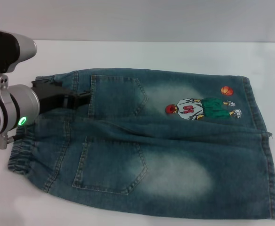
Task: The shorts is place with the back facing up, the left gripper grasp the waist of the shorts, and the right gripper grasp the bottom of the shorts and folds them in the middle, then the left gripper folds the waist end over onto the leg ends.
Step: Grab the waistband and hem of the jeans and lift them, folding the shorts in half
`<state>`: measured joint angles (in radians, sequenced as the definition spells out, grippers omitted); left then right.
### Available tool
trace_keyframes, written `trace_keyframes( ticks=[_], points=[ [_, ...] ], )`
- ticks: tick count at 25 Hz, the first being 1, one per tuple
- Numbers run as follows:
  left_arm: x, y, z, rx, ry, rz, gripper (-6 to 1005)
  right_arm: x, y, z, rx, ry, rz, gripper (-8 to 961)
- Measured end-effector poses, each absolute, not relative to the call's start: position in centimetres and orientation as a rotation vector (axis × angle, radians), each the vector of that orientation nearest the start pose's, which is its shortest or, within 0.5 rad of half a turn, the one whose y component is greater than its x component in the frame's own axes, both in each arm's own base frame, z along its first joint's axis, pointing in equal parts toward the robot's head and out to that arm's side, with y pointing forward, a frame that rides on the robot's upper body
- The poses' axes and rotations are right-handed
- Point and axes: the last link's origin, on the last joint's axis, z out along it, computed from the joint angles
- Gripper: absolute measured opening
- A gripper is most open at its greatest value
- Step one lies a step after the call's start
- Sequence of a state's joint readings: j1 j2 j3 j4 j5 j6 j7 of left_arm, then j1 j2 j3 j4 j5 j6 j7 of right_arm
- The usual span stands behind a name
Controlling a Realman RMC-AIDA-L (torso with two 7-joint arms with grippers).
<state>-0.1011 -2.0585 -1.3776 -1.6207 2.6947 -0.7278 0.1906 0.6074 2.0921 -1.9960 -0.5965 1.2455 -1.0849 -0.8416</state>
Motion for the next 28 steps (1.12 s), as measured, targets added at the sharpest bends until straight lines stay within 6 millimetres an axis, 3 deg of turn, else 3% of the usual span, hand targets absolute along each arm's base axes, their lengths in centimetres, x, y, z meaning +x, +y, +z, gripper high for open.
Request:
trace_keyframes(
  ticks=[3,7,15,18,21,28],
  points=[
    [-20.7,33.1,-0.3,-2.087,-0.904,-0.124,773,23.0,42.5,3.5,-1.180,0.432,0.454,520],
    [-20.4,33.4,-0.4,-2.092,-0.896,-0.127,773,23.7,42.9,3.1,-1.213,0.536,0.462,521],
    [-20.5,33.4,-0.5,-2.097,-0.892,-0.119,773,21.3,43.1,2.2,-1.318,0.419,0.517,520],
    [-20.6,33.4,-0.5,-2.097,-0.893,-0.116,773,20.1,41.6,1.8,-1.340,0.239,0.660,520],
    [-20.6,33.4,-0.6,-2.098,-0.895,-0.116,773,19.8,40.7,1.9,-1.339,0.178,0.759,521],
    [-20.9,33.3,-0.6,-2.096,-0.901,-0.110,773,20.0,41.0,0.9,-1.405,0.280,0.789,520]
  ],
)
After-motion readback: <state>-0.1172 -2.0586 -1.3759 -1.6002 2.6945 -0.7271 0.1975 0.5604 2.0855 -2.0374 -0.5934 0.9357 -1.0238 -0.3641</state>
